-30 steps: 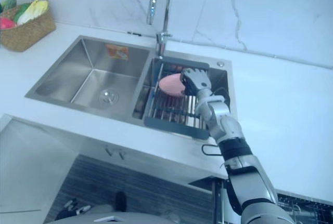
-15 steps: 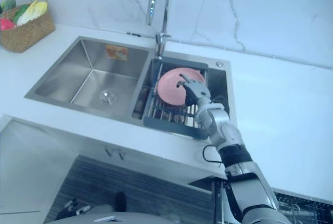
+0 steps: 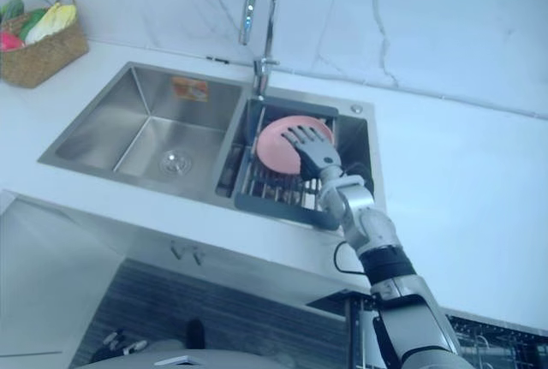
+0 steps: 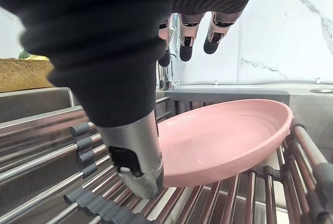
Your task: Walk over to the sink, pick up the cup, carry it to the dishwasher, place the cup inside the dishwasher, then close the dishwasher door
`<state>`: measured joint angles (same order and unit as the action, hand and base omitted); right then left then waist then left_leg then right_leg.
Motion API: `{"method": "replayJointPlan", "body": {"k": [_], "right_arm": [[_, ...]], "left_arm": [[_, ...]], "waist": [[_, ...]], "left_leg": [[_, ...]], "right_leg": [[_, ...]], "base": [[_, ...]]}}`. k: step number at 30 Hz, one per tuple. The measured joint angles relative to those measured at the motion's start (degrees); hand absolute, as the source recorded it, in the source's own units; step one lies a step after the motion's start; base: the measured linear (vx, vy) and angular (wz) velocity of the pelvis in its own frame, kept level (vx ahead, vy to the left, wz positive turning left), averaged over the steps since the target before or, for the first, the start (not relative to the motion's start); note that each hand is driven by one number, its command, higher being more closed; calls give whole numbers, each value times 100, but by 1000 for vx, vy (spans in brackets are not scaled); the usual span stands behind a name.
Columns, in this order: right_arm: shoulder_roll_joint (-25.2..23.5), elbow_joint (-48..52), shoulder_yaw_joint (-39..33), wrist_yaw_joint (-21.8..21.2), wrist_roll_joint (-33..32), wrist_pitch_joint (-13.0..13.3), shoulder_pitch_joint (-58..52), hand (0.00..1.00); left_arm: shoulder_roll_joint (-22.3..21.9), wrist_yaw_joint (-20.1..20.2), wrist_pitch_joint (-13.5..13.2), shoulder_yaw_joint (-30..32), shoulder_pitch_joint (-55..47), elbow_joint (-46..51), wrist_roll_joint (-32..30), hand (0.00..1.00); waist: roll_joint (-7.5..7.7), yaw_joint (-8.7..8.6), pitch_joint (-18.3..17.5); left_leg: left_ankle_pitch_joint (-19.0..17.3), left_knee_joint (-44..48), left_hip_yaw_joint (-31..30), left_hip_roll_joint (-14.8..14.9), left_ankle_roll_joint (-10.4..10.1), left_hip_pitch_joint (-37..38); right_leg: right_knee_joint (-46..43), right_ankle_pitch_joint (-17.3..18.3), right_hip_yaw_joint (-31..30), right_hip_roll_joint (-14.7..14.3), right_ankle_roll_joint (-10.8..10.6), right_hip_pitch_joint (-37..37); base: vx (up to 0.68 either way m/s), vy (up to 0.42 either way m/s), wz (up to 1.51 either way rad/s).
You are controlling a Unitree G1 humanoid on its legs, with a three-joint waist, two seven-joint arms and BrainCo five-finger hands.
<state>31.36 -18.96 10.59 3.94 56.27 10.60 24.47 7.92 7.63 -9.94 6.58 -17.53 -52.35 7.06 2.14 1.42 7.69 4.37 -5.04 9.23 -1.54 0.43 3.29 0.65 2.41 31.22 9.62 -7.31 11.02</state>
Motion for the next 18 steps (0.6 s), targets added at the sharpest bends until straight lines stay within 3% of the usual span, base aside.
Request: {"method": "replayJointPlan", "body": {"k": [18], "right_arm": [[-142, -726, 75, 60, 358, -530, -115, 0]], "left_arm": [[23, -102, -8, -47, 0, 1, 5, 0]], "waist": [[54, 112, -66]], "left_leg": [[4, 0, -141, -15, 6, -129]], "right_leg": [[-5, 10, 91, -6, 4, -88]], "base": [[0, 0, 2]]}}
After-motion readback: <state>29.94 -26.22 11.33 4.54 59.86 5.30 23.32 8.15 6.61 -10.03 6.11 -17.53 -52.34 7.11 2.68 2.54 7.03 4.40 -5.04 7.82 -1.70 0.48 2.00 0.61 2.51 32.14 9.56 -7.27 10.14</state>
